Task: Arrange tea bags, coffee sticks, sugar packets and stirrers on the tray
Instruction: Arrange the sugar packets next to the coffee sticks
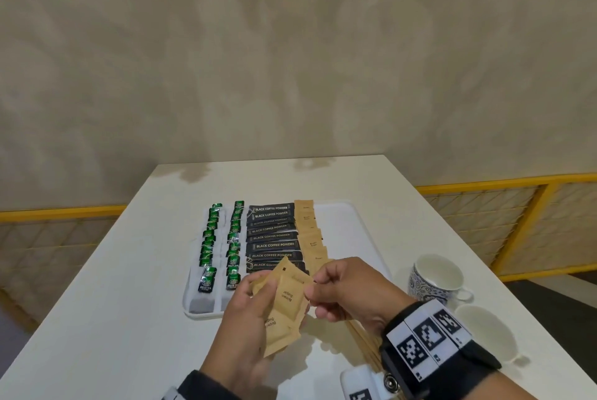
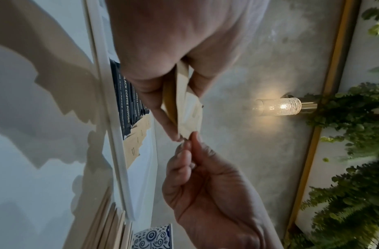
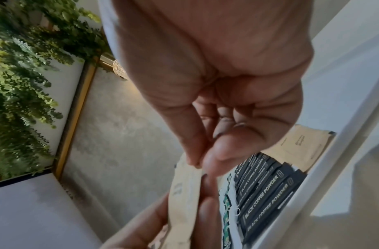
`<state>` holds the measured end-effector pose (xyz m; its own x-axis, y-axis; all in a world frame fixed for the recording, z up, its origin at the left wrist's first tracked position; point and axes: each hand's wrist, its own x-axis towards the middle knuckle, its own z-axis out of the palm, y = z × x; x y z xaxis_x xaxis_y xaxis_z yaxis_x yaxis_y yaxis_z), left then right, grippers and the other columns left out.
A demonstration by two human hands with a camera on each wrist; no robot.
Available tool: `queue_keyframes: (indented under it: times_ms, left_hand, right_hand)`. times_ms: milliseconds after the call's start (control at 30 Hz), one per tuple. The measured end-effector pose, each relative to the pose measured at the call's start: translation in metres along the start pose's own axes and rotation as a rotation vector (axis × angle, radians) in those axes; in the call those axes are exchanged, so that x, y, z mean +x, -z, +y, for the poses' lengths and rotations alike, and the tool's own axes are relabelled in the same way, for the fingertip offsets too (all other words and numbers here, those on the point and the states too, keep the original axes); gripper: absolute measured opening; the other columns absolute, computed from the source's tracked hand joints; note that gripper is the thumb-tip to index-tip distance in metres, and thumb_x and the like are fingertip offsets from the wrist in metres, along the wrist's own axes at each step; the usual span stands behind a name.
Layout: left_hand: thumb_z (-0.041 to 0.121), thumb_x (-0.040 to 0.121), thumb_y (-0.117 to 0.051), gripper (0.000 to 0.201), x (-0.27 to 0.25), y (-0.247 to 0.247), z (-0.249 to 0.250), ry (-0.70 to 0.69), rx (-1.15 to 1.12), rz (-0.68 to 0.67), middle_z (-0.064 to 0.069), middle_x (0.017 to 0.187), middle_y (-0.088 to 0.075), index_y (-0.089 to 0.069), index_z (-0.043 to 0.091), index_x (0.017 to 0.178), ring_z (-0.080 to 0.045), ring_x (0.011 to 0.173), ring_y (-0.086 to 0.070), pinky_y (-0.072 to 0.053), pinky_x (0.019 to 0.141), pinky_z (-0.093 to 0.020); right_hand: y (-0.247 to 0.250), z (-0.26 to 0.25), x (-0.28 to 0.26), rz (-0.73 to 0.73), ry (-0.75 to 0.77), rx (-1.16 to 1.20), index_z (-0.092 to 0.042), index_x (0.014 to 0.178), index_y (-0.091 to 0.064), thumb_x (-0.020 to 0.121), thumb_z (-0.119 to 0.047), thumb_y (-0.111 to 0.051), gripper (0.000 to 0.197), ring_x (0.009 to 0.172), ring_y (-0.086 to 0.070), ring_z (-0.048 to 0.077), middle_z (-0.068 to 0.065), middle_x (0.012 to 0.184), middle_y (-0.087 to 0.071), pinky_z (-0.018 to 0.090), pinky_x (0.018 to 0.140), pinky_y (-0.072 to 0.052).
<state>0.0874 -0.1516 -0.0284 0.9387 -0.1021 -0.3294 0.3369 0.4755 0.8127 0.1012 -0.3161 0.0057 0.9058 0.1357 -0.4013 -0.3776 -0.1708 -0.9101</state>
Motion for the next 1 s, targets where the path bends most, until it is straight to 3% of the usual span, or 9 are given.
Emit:
queue_keyframes:
  times_ms: [200, 300, 433, 567, 633, 700, 833, 900, 1000]
  left_hand:
    - [0.002, 0.093, -0.054, 0.016, 0.003, 0.002, -0.008, -0.093, 0.089, 0.126, -0.021, 0.086, -0.071, -0.055, 0.012, 0.105, -0.029, 0.062, -0.065, -0.051, 0.05, -0.034]
    - [0.001, 0.09, -0.058, 0.017, 0.004, 0.003, -0.015, -0.154, 0.17, 0.175, -0.022, 0.09, -0.071, -0.056, 0.012, 0.103, -0.032, 0.066, -0.066, -0.056, 0.057, -0.041]
    - [-0.001, 0.09, -0.058, 0.016, 0.003, 0.007, -0.016, -0.158, 0.224, 0.207, -0.02, 0.084, -0.071, -0.056, 0.011, 0.101, -0.029, 0.057, -0.068, -0.054, 0.044, -0.037]
    - [0.0, 0.09, -0.058, 0.017, 0.005, 0.015, -0.012, -0.174, 0.277, 0.246, -0.017, 0.085, -0.07, -0.056, 0.01, 0.104, -0.027, 0.06, -0.065, -0.05, 0.041, -0.028]
    - [0.002, 0.091, -0.057, 0.016, 0.007, 0.016, -0.009, -0.169, 0.265, 0.248, -0.017, 0.085, -0.071, -0.056, 0.011, 0.104, -0.028, 0.06, -0.065, -0.052, 0.042, -0.029]
    - [0.003, 0.092, -0.057, 0.017, 0.011, 0.017, -0.007, -0.16, 0.245, 0.252, -0.019, 0.088, -0.071, -0.055, 0.013, 0.106, -0.031, 0.063, -0.065, -0.055, 0.05, -0.034]
    - [0.005, 0.093, -0.057, 0.017, 0.015, 0.021, -0.005, -0.161, 0.2, 0.256, -0.021, 0.091, -0.071, -0.055, 0.017, 0.105, -0.037, 0.07, -0.067, -0.054, 0.058, -0.043]
    - [0.006, 0.093, -0.057, 0.016, 0.016, 0.021, -0.003, -0.171, 0.195, 0.261, -0.02, 0.089, -0.071, -0.055, 0.016, 0.105, -0.036, 0.068, -0.067, -0.055, 0.056, -0.041]
    - [0.006, 0.093, -0.057, 0.016, 0.016, 0.021, -0.001, -0.18, 0.188, 0.266, -0.018, 0.087, -0.07, -0.055, 0.017, 0.103, -0.032, 0.064, -0.065, -0.054, 0.056, -0.04]
  right_hand:
    - [-0.012, 0.008, 0.003, -0.006, -0.092, 0.055, -0.012, 0.092, -0.052, 0.093, -0.012, -0.059, 0.007, 0.048, -0.058, 0.016, 0.009, 0.064, -0.067, 0.023, 0.045, -0.047]
    - [-0.02, 0.014, 0.002, -0.046, -0.125, 0.054, -0.01, 0.105, -0.049, 0.083, -0.008, -0.073, 0.032, 0.047, -0.058, 0.016, 0.009, 0.073, -0.07, 0.024, 0.044, -0.049]
    - [-0.019, 0.02, 0.002, -0.005, -0.138, 0.014, -0.009, 0.1, -0.053, 0.073, -0.003, -0.081, 0.04, 0.047, -0.058, 0.014, 0.01, 0.079, -0.072, 0.022, 0.045, -0.046]
    - [-0.005, 0.019, 0.0, -0.037, -0.145, -0.048, -0.01, 0.082, -0.062, 0.075, 0.002, -0.077, 0.02, 0.069, -0.069, 0.022, 0.009, 0.08, -0.073, 0.033, 0.064, -0.057]
    - [0.002, 0.016, -0.001, -0.034, -0.146, 0.029, -0.006, 0.086, -0.059, 0.079, 0.007, -0.069, 0.018, 0.08, -0.071, 0.031, 0.016, 0.095, -0.069, 0.038, 0.069, -0.057]
    - [0.01, 0.008, -0.001, 0.009, -0.138, 0.112, -0.004, 0.096, -0.055, 0.083, 0.008, -0.06, 0.018, 0.08, -0.071, 0.031, 0.017, 0.102, -0.064, 0.034, 0.068, -0.058]
    - [0.033, -0.008, 0.008, 0.254, -0.001, -0.354, -0.015, 0.097, -0.057, 0.089, -0.008, -0.06, 0.011, 0.06, -0.06, 0.014, 0.006, 0.082, -0.07, 0.023, 0.054, -0.047]
    - [0.044, -0.013, 0.018, 0.352, 0.033, -0.528, -0.019, 0.091, -0.061, 0.087, -0.014, -0.063, 0.007, 0.063, -0.057, 0.012, 0.001, 0.084, -0.067, 0.02, 0.052, -0.042]
    - [0.047, -0.016, 0.033, 0.314, 0.029, -0.63, -0.022, 0.088, -0.065, 0.09, -0.021, -0.064, 0.002, 0.065, -0.053, 0.01, -0.005, 0.082, -0.062, 0.018, 0.051, -0.039]
